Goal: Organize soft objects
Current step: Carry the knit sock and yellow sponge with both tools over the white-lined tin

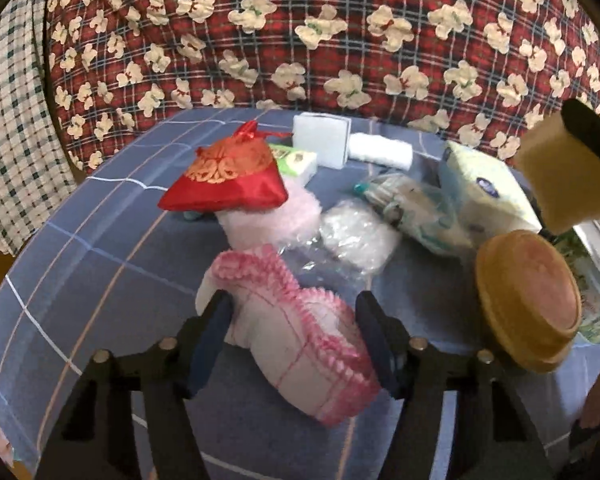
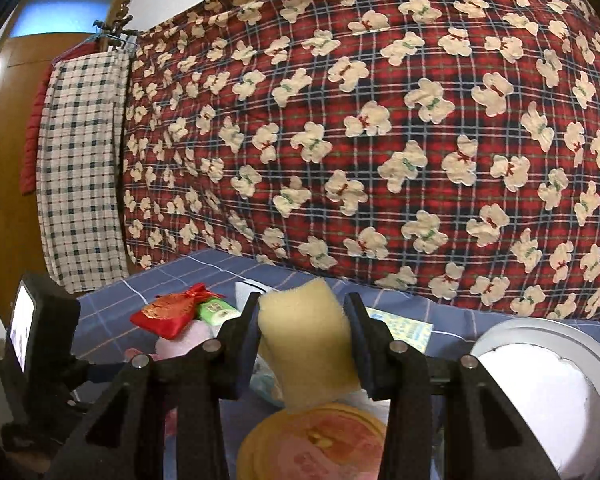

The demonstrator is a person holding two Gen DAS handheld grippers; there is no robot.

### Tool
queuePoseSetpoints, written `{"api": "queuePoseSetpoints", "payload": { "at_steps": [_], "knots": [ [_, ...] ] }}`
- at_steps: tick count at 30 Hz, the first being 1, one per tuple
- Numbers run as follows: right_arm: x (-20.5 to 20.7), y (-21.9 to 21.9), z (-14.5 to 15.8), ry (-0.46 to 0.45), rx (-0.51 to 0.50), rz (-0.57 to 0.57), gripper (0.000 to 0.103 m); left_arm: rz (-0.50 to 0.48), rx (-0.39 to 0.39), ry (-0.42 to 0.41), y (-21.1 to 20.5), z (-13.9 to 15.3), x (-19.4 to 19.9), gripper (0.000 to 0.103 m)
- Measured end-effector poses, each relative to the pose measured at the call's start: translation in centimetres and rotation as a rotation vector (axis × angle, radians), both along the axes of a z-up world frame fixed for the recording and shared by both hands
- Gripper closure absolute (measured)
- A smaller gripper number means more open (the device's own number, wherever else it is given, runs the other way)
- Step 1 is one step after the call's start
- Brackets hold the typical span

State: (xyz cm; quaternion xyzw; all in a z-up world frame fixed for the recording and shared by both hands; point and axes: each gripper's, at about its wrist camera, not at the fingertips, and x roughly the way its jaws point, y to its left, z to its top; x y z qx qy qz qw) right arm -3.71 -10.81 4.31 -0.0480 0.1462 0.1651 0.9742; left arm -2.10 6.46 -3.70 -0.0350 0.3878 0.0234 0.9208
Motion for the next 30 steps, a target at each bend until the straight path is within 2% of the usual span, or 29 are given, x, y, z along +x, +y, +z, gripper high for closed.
{"api": "queuePoseSetpoints", "payload": {
  "at_steps": [4, 5, 7, 9, 10, 11, 14, 18, 20, 22, 27, 30],
  "knots": [
    [-0.1, -0.4, 0.0, 0.001, 0.003, -0.006, 0.059, 0.004, 0.012, 0.012, 0.1, -0.2, 0.0, 0.038],
    [-0.2, -0.5, 0.0, -0.004, 0.006, -0.005, 0.059, 0.004, 0.010, 0.022, 0.3, -0.4, 0.0, 0.034],
    [-0.6, -0.9, 0.0, -0.012, 0.012, -0.005, 0.059, 0.015, -0.033, 0.053, 1.2, -0.8, 0.1, 0.031],
    [-0.8, -1.1, -0.2, -0.015, 0.015, -0.008, 0.059, 0.031, -0.096, 0.080, 2.3, -1.3, 0.1, 0.038],
    [-0.8, -1.1, -0.2, -0.012, 0.016, -0.008, 0.059, 0.030, -0.141, 0.069, 3.0, -1.3, -0.2, 0.045],
    [-0.9, -1.2, -0.2, -0.011, 0.015, -0.009, 0.059, 0.033, -0.152, 0.067, 3.1, -1.3, -0.4, 0.054],
    [-1.2, -1.6, -0.2, -0.009, 0.024, -0.010, 0.059, 0.032, -0.160, 0.059, 3.3, -1.3, -0.9, 0.065],
    [-1.9, -2.5, 0.0, -0.024, 0.036, -0.019, 0.059, 0.027, -0.185, 0.042, 3.8, -1.1, -1.6, 0.068],
    [-2.1, -3.1, 0.2, -0.033, 0.055, -0.018, 0.059, 0.046, -0.167, 0.003, 3.9, -0.6, -2.2, 0.068],
    [-2.3, -3.8, 0.5, -0.038, 0.087, -0.007, 0.059, 0.031, -0.137, -0.057, 3.4, 0.5, -3.1, 0.068],
    [-2.4, -4.7, 0.7, -0.020, 0.155, 0.046, 0.059, 0.002, -0.116, -0.192, 2.1, 3.2, -4.5, 0.068],
    [-2.5, -4.4, 0.6, 0.008, 0.199, 0.117, 0.059, 0.004, -0.087, -0.237, 1.5, 4.3, -4.9, 0.068]
  ]
}}
